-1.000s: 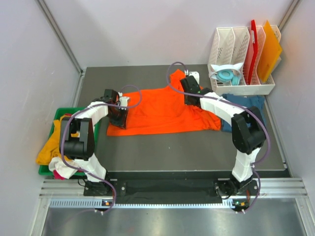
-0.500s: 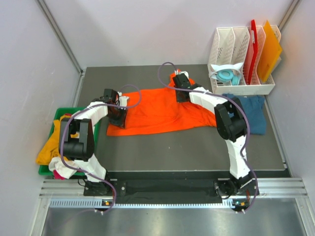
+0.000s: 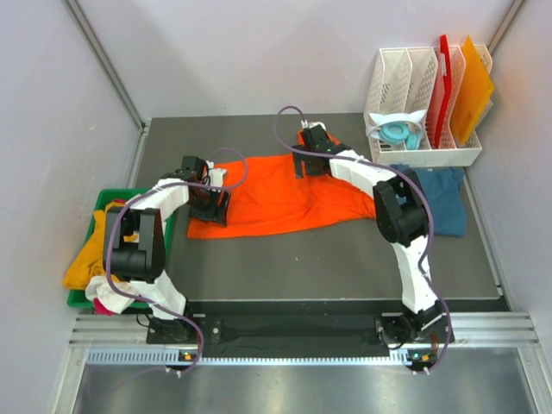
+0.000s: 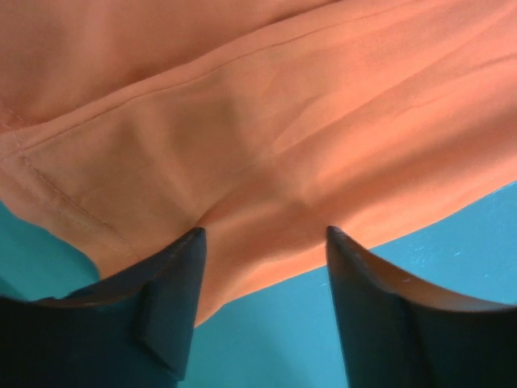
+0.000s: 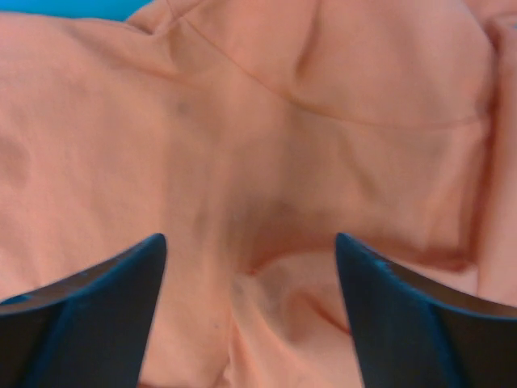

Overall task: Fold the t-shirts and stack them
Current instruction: Fold the flattened tshirt in 1/3 of the way

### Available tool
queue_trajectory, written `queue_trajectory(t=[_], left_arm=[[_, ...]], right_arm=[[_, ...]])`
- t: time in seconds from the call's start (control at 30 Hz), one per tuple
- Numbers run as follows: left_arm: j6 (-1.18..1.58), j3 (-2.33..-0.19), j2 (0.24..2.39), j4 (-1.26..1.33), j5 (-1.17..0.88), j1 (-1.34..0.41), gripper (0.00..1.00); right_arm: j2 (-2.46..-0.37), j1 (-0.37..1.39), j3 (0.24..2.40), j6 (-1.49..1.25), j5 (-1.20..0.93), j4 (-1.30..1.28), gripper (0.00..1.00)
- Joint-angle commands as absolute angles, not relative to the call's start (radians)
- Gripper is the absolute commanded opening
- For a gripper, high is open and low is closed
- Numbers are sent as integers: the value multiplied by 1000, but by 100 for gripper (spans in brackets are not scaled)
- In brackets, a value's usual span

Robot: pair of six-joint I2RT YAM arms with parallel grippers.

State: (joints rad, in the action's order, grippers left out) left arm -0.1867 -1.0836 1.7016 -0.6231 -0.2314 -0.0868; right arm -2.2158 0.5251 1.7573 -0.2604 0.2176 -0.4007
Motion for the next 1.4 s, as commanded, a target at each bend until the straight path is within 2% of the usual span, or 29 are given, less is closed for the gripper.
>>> queue_trajectory(t=[0.0, 0.1, 0.17, 0.2, 0.23, 0.27, 0.33, 0.53, 0.87, 1.37], left_arm=[[-175, -1108, 1652, -569, -261, -87, 73], [-135, -1095, 1623, -519, -216, -87, 72], [-95, -1091, 1621, -502, -169, -87, 69], [-84, -1091, 1626, -489, -152, -87, 64], [-68, -1091, 1647, -491, -141, -87, 62], [-64, -1101, 1661, -495, -132, -87, 58], [-51, -1111, 1698, -502, -94, -87, 52], [-54, -1163, 1767, -543, -61, -87, 48], [-67, -1184, 1822, -604, 30, -87, 47], [-120, -1203, 1845, -704, 48, -87, 46]], right_arm=[[-2007, 515, 1720, -264, 328, -344, 89], [-1886, 515, 1617, -298, 379, -334, 88], [-1846, 522, 1538, -316, 329, -354, 73], [-1818, 526, 1504, -336, 322, -371, 62], [-1804, 534, 1424, -347, 324, -370, 39], [-1793, 549, 1381, -365, 327, -364, 24], [-1781, 552, 1286, -388, 313, -336, 0], [-1841, 552, 1218, -471, 252, -336, 0], [-1920, 528, 1238, -555, 305, -474, 0], [-1830, 564, 1008, -644, 140, -518, 0]])
